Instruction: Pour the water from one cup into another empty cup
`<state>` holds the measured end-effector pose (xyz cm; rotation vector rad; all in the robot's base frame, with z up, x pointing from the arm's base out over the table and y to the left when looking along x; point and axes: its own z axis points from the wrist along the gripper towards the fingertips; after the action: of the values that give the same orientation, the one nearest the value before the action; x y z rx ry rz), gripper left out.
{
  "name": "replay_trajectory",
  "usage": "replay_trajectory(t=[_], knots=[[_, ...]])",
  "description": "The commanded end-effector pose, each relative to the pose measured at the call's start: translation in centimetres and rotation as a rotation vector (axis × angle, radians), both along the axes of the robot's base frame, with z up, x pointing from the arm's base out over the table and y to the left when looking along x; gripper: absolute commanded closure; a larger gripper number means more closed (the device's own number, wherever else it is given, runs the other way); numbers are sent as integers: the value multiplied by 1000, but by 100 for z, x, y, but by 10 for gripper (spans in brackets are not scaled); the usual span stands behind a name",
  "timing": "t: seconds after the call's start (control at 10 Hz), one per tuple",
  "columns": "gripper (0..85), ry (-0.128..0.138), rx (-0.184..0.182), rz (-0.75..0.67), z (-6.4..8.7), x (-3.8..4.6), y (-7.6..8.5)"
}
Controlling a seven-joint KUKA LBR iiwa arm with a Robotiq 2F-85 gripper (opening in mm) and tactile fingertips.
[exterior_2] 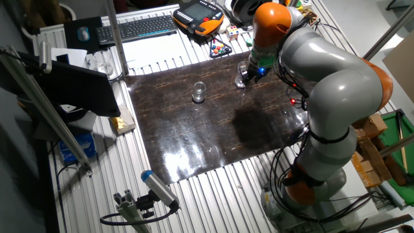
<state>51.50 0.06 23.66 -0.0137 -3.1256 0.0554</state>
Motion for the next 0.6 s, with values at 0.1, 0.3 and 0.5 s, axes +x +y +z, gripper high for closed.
replay_trajectory(t=[0.1, 0.3, 0.5], knots=[[843, 1, 0, 0, 0, 1, -1], [843, 5, 2, -2, 0, 0, -1], [843, 5, 1, -5, -2, 2, -2]])
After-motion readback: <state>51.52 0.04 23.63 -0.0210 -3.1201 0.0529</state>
